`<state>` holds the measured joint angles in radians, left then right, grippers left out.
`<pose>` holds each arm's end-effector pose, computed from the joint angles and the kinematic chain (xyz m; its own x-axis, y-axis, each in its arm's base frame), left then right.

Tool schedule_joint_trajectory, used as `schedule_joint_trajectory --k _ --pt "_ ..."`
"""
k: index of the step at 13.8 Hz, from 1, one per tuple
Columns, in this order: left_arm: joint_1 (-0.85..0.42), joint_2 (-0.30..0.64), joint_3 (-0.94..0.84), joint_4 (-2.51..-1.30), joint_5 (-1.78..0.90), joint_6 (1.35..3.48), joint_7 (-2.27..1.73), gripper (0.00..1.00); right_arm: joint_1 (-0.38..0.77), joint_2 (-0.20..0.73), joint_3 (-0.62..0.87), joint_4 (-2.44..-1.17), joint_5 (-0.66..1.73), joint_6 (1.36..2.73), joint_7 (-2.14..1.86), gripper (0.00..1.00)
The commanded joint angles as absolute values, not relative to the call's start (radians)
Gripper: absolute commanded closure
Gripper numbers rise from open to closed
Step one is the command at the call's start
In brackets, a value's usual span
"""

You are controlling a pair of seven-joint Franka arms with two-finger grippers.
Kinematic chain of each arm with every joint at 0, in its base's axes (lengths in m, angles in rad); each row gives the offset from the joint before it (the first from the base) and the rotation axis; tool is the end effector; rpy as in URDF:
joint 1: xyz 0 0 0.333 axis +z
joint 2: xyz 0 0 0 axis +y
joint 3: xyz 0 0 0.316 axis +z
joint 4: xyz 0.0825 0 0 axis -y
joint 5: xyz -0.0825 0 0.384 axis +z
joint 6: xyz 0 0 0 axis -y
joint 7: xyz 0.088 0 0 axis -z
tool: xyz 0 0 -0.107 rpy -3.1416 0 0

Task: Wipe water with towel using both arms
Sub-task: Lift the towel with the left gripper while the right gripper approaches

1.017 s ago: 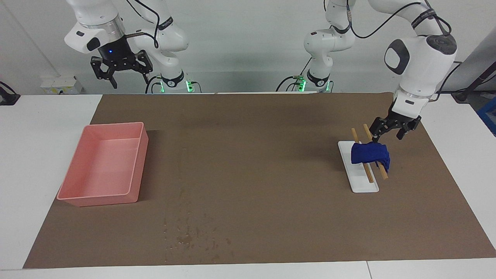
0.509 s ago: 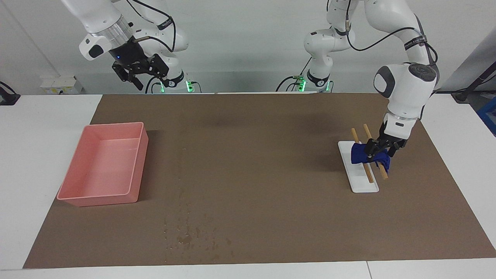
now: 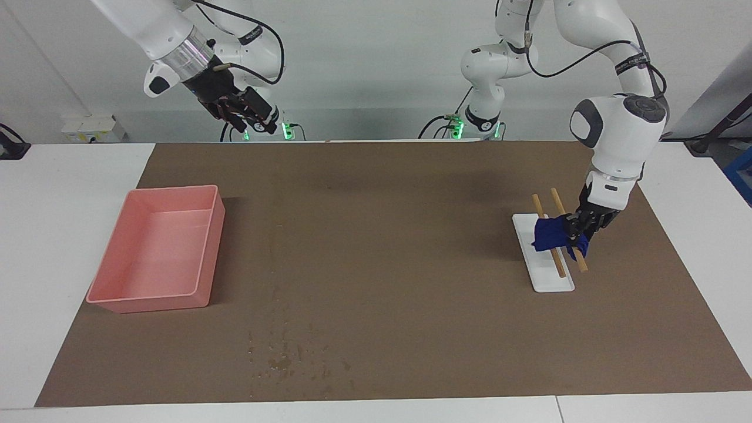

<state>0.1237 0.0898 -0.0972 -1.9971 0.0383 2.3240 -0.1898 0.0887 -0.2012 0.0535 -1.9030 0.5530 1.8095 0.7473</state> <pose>0.5956 0.0176 0.4395 0.9530 0.1906 0.2355 0.1912 -0.9813 0.0202 0.4982 0.1178 0.6055 0.7670 -0.5704 -0.2937 -0.6393 -0.6407 -0.4253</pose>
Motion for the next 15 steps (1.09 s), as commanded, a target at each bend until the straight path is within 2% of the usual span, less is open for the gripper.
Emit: schedule_joint_trajectory --k 1,4,8,10,15 --pt "0.135 0.123 -0.104 -1.869 0.057 2.164 -0.212 1.00 0.150 -0.224 0.055 -1.968 0.627 1.902 0.889 0.00" --pt "0.127 0.137 -0.110 -1.754 0.022 1.952 -0.372 1.00 0.225 -0.225 0.055 -2.025 0.627 1.947 0.957 0.00" --pt "0.120 0.121 -0.109 -1.701 -0.230 1.789 -0.717 1.00 0.290 -0.209 0.055 -2.046 0.712 2.095 1.104 0.00" --pt "0.117 0.103 -0.115 -1.697 -0.325 1.782 -0.843 1.00 0.348 -0.204 0.055 -2.060 0.724 2.210 1.213 0.00" --pt "0.114 0.028 -0.170 -1.704 -0.550 1.792 -1.260 1.00 0.403 -0.169 0.057 -2.060 0.724 2.284 1.242 0.00"
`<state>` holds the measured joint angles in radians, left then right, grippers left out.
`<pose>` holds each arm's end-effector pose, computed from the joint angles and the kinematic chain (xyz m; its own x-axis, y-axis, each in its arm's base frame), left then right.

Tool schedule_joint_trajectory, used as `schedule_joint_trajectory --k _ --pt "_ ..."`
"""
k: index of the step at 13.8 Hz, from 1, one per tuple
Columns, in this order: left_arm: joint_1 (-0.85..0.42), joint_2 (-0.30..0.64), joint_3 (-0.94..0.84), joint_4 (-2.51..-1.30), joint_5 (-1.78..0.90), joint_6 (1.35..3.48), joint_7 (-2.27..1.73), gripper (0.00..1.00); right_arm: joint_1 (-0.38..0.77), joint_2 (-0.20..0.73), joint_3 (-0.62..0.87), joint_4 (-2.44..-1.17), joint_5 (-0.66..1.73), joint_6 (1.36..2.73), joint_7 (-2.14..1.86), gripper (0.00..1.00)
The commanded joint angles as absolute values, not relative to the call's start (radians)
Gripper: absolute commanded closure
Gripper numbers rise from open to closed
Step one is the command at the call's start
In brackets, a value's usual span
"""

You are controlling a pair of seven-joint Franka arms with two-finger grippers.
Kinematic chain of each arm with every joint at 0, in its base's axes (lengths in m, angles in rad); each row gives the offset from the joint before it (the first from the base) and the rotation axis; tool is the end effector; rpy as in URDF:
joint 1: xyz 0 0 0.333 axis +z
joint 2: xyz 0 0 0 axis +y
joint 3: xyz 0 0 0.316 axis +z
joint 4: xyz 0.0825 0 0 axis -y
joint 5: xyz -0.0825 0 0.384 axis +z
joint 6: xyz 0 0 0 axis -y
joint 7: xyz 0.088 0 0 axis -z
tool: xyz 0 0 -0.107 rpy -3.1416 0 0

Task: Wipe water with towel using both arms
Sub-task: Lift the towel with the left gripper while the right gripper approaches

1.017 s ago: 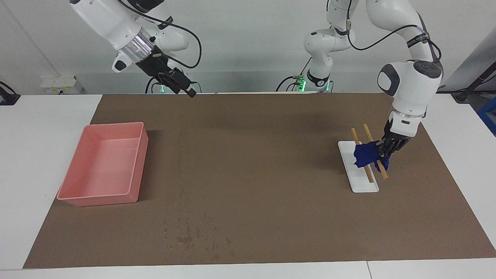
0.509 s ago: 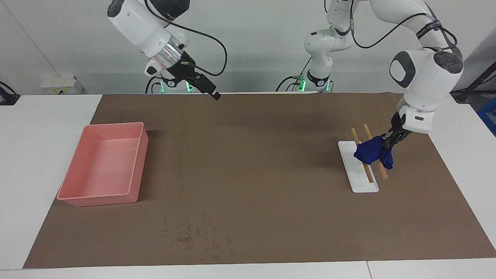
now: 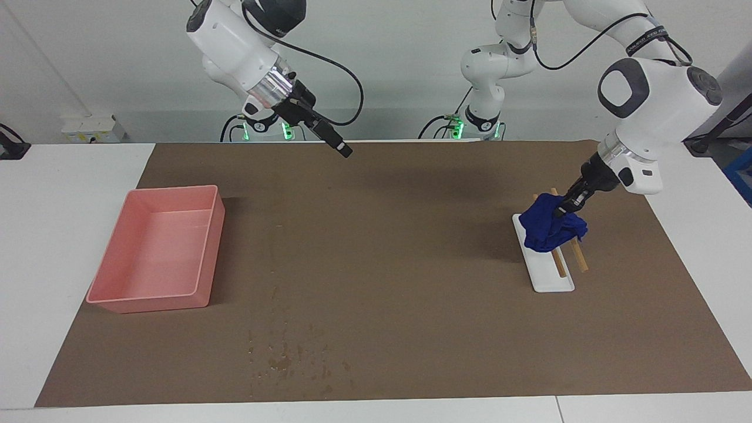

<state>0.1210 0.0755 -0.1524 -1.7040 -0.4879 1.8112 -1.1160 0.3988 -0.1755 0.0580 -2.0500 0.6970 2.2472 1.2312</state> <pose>0.5906 -0.0547 0.5493 0.3754 0.8266 -0.4193 0.9259 -0.3142 0.2096 0.4759 0.2562 0.5608 0.4823 -0.7234 -0.4940 -0.8615 -0.2896 -0.4170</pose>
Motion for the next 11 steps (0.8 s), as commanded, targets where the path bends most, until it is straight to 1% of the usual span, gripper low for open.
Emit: schedule_joint_trajectory --k 1,3,4,6,8,11 --pt "0.114 0.014 -0.192 -1.704 -0.580 1.795 -1.329 1.00 0.406 -0.166 0.057 -2.060 0.724 2.290 1.247 0.00" --pt "0.114 -0.006 -0.234 -1.707 -0.633 1.798 -1.432 1.00 0.442 -0.147 0.057 -2.060 0.726 2.337 1.262 0.00" --pt "0.112 -0.011 -0.254 -1.709 -0.652 1.801 -1.480 1.00 0.468 -0.126 0.057 -2.059 0.739 2.386 1.307 0.00" --pt "0.059 -0.015 -0.278 -1.716 -0.655 1.819 -1.561 1.00 0.512 -0.098 0.057 -2.059 0.770 2.506 1.394 0.00" --pt "-0.021 -0.021 -0.276 -1.730 -0.653 1.854 -1.624 1.00 0.517 -0.089 0.057 -2.053 0.772 2.519 1.402 0.00" --pt "-0.107 -0.040 -0.278 -1.753 -0.652 1.864 -1.655 1.00 0.535 -0.074 0.057 -2.054 0.772 2.519 1.404 0.00"
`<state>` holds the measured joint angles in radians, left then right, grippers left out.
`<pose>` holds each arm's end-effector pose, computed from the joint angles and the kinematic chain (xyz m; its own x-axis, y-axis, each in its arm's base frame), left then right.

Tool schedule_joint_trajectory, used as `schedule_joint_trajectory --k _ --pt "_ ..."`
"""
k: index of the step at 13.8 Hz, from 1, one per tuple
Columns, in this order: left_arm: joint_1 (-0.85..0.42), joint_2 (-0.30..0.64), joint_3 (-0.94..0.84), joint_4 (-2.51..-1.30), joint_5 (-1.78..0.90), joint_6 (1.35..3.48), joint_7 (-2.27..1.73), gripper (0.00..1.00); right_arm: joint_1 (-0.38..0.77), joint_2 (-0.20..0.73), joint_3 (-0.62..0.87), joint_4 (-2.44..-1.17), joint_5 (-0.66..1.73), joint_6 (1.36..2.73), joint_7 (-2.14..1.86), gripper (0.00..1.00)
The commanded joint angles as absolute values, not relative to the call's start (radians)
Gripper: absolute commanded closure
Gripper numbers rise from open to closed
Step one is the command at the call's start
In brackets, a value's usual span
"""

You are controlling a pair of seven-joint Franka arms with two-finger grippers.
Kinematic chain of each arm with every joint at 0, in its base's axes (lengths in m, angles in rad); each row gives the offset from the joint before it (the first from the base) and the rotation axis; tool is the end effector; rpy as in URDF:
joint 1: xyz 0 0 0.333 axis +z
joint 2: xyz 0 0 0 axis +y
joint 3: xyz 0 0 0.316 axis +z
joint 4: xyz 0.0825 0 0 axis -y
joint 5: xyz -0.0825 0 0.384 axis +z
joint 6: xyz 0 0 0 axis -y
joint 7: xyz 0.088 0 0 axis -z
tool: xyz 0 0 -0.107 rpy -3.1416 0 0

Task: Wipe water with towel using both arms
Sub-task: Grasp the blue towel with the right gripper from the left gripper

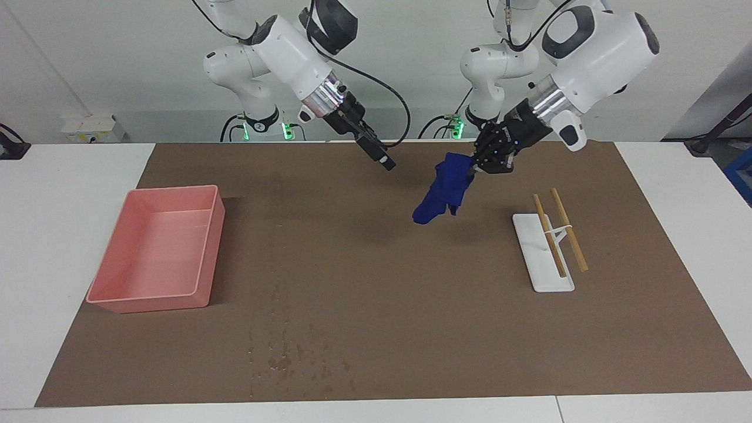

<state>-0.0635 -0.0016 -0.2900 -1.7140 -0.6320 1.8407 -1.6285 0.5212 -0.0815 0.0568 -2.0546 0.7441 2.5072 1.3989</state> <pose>0.5249 -0.2440 0.5969 0.1444 0.7959 -0.5879 0.9881 -0.1474 0.0431 0.4811 0.3087 0.5311 0.3407 -0.7576 -0.5567 -0.9034 -0.0999 -0.4170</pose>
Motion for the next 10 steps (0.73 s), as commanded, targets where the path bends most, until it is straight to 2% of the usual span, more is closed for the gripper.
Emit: schedule_joint_trajectory --k 1,3,8,9,10 --pt "-0.130 -0.054 -0.278 -1.762 -0.653 1.864 -1.672 1.00 0.544 -0.060 0.057 -2.054 0.772 2.519 1.402 0.00" --pt "-0.173 -0.081 -0.278 -1.773 -0.653 1.894 -1.713 1.00 0.566 -0.029 0.057 -2.052 0.772 2.526 1.391 0.00" --pt "-0.229 -0.114 -0.279 -1.792 -0.653 1.898 -1.743 1.00 0.566 -0.020 0.057 -2.056 0.772 2.540 1.359 0.01" --pt "-0.233 -0.114 -0.279 -1.792 -0.653 1.898 -1.747 1.00 0.566 -0.018 0.057 -2.054 0.772 2.543 1.348 0.35" --pt "-0.235 -0.114 -0.279 -1.792 -0.653 1.896 -1.747 1.00 0.566 -0.015 0.057 -2.052 0.772 2.543 1.341 0.79"
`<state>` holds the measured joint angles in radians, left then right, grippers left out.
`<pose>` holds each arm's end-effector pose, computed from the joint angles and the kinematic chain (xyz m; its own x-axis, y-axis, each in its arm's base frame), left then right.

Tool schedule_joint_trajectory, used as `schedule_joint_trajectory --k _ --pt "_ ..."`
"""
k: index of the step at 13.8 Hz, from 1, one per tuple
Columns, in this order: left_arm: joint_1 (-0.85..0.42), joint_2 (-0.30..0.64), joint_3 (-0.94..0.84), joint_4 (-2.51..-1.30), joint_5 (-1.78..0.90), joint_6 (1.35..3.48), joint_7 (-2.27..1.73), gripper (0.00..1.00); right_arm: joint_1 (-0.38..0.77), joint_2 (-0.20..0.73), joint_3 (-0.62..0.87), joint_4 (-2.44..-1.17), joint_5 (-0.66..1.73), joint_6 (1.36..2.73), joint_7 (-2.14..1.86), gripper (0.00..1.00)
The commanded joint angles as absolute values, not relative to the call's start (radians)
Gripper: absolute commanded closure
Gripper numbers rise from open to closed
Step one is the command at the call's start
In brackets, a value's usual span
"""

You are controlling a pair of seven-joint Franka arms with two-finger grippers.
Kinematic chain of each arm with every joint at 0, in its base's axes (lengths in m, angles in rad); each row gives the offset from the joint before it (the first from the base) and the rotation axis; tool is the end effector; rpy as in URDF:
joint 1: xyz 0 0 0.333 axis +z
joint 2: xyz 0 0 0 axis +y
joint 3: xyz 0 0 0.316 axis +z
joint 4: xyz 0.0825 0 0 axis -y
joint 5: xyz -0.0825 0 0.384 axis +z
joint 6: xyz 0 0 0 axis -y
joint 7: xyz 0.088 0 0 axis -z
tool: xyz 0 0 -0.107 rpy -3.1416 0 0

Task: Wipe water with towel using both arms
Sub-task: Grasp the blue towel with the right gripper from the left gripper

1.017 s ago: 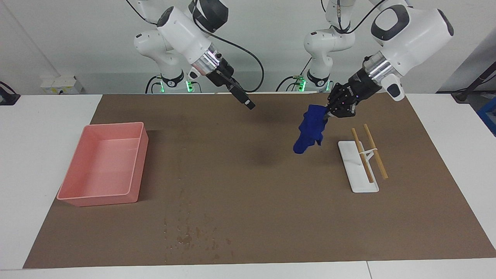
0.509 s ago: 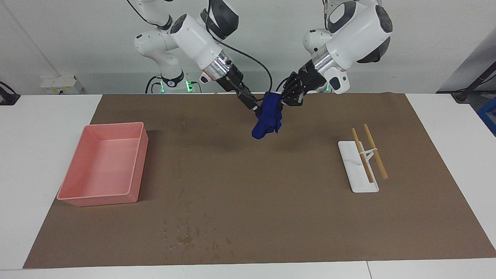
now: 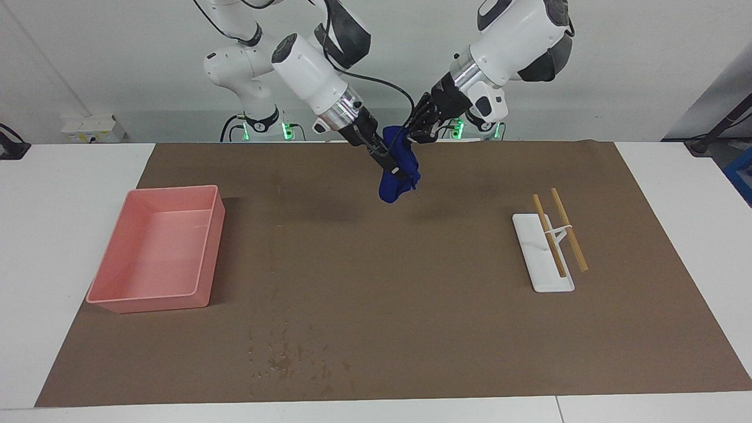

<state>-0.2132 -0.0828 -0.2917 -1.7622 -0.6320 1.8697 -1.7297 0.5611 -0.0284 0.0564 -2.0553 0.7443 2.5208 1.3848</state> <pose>0.4618 -0.3139 0.6183 0.1858 0.7919 -0.5816 0.9791 -0.1990 0.0418 0.4778 0.3319 0.5014 0.3574 -0.7589 -0.5444 -0.9090 -0.1489 -0.3892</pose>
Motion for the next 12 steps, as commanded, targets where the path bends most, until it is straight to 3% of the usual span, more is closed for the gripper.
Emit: schedule_joint_trajectory --k 1,9,10,11,12 --pt "-0.233 -0.114 -0.279 -1.793 -0.652 1.893 -1.746 1.00 0.563 -0.015 0.057 -2.051 0.772 2.537 1.339 1.00" --pt "-0.218 -0.114 -0.273 -1.796 -0.640 1.894 -1.729 1.00 0.561 -0.015 0.057 -2.051 0.772 2.519 1.250 1.00" --pt "-0.215 -0.114 -0.272 -1.796 -0.635 1.894 -1.729 0.67 0.561 -0.017 0.057 -2.051 0.772 2.514 1.247 1.00" --pt "-0.213 -0.112 -0.272 -1.793 -0.609 1.896 -1.729 0.16 0.561 -0.017 0.057 -2.051 0.772 2.510 1.244 1.00" --pt "-0.213 -0.110 -0.273 -1.789 -0.570 1.901 -1.729 0.00 0.560 -0.018 0.057 -2.051 0.772 2.505 1.229 1.00"
